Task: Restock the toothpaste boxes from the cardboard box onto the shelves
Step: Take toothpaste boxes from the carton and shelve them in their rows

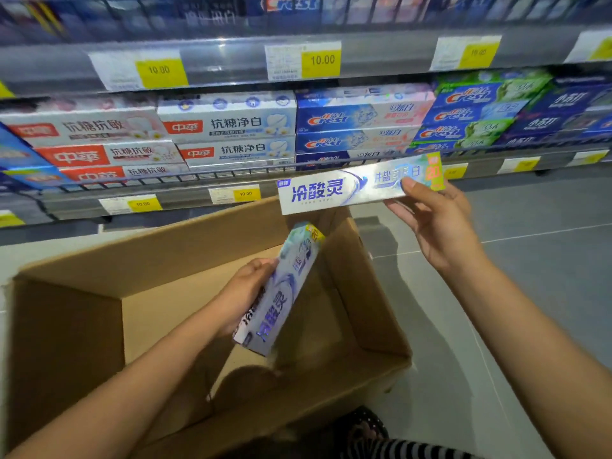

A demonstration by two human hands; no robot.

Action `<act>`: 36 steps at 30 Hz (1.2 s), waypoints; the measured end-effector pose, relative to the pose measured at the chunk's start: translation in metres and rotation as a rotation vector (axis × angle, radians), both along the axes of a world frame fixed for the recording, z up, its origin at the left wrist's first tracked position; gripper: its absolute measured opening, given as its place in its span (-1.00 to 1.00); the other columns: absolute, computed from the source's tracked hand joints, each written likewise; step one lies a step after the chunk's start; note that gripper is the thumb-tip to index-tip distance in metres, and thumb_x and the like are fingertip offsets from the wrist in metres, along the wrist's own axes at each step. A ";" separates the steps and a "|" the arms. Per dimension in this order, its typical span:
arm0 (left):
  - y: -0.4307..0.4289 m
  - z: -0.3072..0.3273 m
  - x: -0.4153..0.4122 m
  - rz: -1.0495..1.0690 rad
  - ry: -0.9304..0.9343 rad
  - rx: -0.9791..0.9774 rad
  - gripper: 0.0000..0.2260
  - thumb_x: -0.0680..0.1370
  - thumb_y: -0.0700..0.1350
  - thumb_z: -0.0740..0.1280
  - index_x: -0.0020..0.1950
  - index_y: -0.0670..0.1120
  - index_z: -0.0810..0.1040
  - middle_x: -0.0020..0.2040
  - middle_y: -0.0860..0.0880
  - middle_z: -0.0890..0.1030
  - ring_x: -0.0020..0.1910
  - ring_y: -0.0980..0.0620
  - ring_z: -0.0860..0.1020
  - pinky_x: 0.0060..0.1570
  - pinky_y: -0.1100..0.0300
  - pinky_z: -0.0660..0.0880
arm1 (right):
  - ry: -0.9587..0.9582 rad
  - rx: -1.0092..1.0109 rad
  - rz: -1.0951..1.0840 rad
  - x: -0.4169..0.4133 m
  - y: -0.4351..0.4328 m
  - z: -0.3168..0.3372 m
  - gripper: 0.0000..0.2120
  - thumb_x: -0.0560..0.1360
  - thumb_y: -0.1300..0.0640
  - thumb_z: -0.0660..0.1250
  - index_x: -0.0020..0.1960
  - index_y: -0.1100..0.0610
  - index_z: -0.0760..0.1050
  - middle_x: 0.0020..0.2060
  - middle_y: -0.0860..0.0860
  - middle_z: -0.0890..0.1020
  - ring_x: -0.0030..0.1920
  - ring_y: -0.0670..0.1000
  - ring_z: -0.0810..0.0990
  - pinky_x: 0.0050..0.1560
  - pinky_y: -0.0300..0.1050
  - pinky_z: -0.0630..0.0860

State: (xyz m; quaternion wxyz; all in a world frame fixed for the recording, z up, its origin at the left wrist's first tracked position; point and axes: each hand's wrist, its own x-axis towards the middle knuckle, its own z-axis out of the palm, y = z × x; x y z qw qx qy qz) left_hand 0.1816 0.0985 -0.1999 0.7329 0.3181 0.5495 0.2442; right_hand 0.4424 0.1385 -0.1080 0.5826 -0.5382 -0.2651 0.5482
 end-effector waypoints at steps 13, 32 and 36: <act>0.006 0.357 -0.065 -0.236 -0.084 -0.026 -0.41 0.17 -0.13 0.44 0.18 -0.22 0.49 -0.06 -0.19 0.65 -0.31 -0.01 0.64 -0.32 0.21 0.57 | 0.106 -0.099 -0.051 -0.019 -0.004 0.287 -0.91 0.50 0.31 0.27 -0.11 0.19 0.54 -0.34 -0.01 0.68 -0.31 -0.09 0.64 0.01 -0.08 0.59; 0.032 0.872 -0.097 -0.394 0.194 0.460 -0.81 0.50 -0.37 0.32 0.10 -0.25 0.56 -0.40 0.05 0.65 -0.49 0.23 0.55 -0.46 0.44 0.39 | 0.065 0.130 -0.032 -0.025 -0.012 0.779 -0.74 0.45 0.35 0.31 0.05 0.07 0.44 -0.09 0.10 0.56 -0.13 0.04 0.63 -0.16 -0.12 0.65; 0.029 0.913 -0.098 -0.479 0.191 0.543 -0.58 0.32 0.11 0.52 0.09 -0.07 0.66 -0.32 -0.07 0.69 -0.49 0.13 0.57 -0.49 0.36 0.42 | -0.045 0.243 0.080 -0.023 -0.029 0.823 -0.57 0.49 0.35 0.28 0.14 -0.17 0.46 -0.02 0.12 0.57 -0.17 0.09 0.63 -0.15 -0.08 0.65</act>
